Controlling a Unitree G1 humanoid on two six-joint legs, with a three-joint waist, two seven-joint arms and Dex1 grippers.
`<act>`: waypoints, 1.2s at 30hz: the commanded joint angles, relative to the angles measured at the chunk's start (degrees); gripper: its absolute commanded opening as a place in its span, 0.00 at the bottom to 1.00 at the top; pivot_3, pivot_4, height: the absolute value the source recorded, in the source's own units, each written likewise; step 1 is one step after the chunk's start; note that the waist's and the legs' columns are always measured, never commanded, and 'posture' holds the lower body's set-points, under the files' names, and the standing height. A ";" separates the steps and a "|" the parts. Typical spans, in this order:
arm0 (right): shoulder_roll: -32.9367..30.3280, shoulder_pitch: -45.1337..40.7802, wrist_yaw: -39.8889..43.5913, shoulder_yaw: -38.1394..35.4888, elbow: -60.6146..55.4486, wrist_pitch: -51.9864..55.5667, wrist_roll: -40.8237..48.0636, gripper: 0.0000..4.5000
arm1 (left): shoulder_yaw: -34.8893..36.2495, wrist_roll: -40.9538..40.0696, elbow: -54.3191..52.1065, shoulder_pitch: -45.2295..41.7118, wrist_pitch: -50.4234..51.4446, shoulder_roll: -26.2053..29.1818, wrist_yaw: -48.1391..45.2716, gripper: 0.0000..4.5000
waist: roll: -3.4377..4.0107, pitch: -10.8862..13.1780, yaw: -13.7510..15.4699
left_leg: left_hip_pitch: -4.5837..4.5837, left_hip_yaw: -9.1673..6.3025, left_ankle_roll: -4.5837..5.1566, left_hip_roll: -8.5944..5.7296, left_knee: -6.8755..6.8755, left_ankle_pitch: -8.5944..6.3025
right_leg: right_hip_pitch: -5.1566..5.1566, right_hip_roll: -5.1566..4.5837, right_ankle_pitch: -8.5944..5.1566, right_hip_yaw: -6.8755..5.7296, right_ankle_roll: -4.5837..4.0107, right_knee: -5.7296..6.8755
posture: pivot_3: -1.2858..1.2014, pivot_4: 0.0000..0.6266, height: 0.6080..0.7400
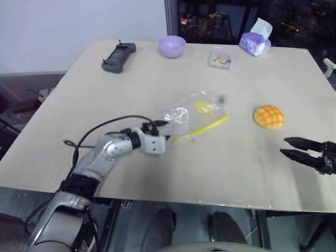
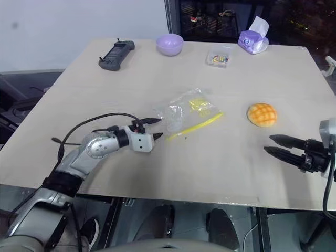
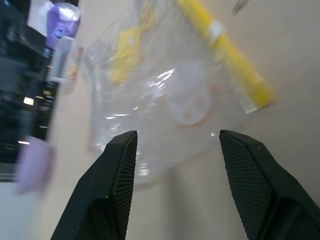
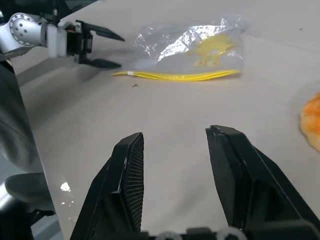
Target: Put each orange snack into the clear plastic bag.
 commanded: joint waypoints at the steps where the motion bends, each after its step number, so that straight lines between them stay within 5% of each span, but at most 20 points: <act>1: -0.18 0.10 0.05 -1.94 -1.06 -1.01 0.24 0.48 | -0.76 6.93 5.39 -2.16 -0.38 2.67 5.98 0.61 | 0.00 0.00 -0.35 | 0.01 0.00 0.00 0.00 0.00 0.00 | 0.00 0.00 0.00 0.01 0.00 0.01 | 0.52 0.24 1.00; 9: -0.44 2.02 0.10 -4.13 -1.83 -1.16 0.41 0.48 | -0.47 3.62 9.32 -2.77 -6.83 4.30 8.04 0.61 | -0.01 0.01 -0.91 | -0.10 0.04 0.00 0.03 -0.06 0.00 | -0.13 0.01 0.00 0.04 0.00 -0.02 | 0.52 0.24 1.00; 21: -0.53 1.82 -0.28 -3.46 -1.99 -1.24 -0.31 0.48 | -2.20 11.27 16.49 -8.18 -7.28 6.60 14.36 0.61 | -0.02 0.02 -0.61 | -0.19 0.06 0.00 0.03 -0.08 0.00 | -0.26 0.02 0.00 0.06 0.00 0.00 | 0.52 0.24 1.00; 36: 0.18 2.76 -1.21 -4.67 -3.94 -0.44 -0.11 0.48 | -14.76 22.96 31.01 -20.74 -11.88 -6.19 30.61 0.61 | -0.06 0.04 0.08 | -0.31 0.00 0.00 -0.05 -0.04 0.00 | -0.26 -0.04 -0.02 -0.02 0.04 -0.03 | 0.52 0.24 1.00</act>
